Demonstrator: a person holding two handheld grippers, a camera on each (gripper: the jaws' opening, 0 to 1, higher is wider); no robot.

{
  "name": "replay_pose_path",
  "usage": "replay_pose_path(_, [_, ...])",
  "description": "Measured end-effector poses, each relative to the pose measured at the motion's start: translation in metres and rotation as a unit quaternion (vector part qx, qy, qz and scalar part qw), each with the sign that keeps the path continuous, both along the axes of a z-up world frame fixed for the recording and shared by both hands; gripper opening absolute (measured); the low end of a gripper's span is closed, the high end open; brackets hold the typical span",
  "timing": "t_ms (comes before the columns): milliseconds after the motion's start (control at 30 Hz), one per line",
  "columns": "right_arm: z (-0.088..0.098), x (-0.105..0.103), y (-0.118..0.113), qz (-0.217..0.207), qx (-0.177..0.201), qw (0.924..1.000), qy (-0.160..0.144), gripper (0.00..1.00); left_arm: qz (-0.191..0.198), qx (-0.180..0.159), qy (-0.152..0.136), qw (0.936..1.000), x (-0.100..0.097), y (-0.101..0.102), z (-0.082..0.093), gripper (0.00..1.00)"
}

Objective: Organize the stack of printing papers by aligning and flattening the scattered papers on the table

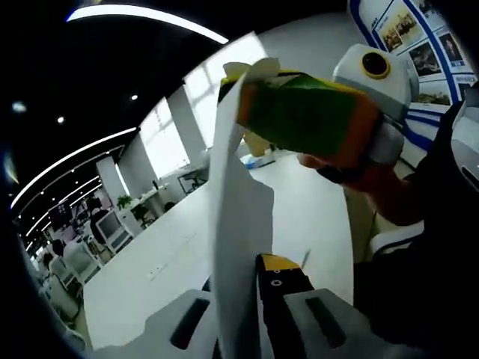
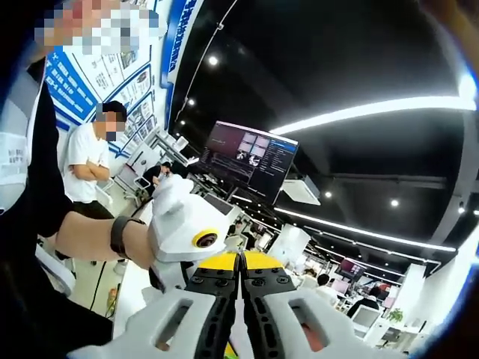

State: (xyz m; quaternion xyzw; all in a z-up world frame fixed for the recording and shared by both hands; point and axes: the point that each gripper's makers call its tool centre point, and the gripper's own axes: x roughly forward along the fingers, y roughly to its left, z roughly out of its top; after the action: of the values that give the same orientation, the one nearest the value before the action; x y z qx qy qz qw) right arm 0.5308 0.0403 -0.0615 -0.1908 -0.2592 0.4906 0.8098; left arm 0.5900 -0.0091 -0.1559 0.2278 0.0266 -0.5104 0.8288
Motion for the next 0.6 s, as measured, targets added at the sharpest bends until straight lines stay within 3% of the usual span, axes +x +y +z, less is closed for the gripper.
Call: replay_pose_path(600, [-0.0030, -0.0002, -0.0020, 0.001, -0.007, 1.0000, 0.000, 0.00, 0.028, 0.019, -0.021, 0.9992, 0.0080, 0.0063, -0.0014, 0.05])
